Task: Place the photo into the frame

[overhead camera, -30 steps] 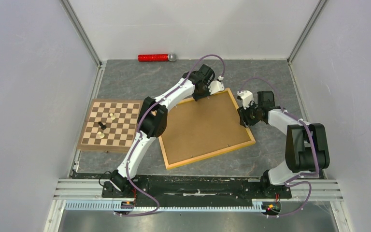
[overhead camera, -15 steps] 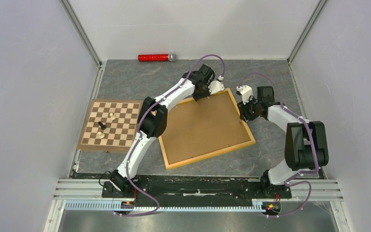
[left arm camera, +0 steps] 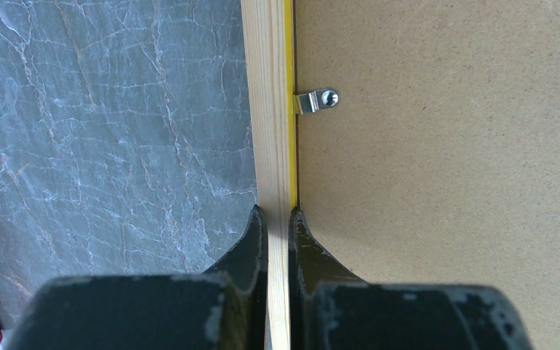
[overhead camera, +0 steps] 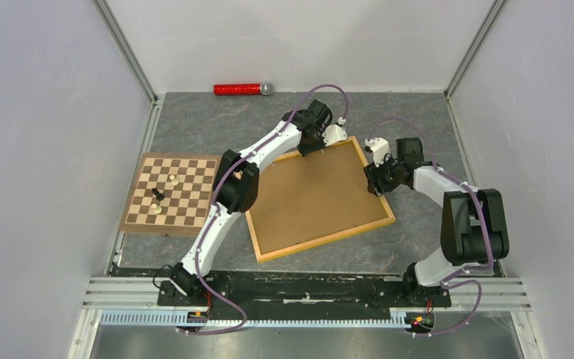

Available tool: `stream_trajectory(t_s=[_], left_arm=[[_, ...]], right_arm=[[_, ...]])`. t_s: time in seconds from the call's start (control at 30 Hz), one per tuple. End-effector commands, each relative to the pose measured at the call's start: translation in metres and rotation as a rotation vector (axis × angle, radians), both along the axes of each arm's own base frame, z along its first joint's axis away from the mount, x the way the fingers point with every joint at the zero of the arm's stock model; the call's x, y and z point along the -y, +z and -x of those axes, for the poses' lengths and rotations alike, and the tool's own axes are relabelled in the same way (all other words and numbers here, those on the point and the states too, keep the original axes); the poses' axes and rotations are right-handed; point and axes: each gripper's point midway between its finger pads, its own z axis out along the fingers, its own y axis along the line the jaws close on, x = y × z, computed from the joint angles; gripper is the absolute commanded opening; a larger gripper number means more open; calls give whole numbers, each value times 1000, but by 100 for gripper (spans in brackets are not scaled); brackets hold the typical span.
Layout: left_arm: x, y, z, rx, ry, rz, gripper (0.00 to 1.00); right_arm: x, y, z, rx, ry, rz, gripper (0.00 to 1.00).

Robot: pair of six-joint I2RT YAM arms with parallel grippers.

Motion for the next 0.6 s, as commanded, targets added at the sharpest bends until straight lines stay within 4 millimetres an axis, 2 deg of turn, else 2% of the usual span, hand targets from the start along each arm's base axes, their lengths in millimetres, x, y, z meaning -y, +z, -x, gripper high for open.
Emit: stream_trajectory(t_s=[0.0, 0.57], left_arm=[[6, -14, -8, 29, -49, -14, 2], [6, -14, -8, 27, -49, -12, 2]], right_arm=[[-3, 3, 6, 16, 14, -5, 57], [6, -1, 1, 41, 6, 46, 45]])
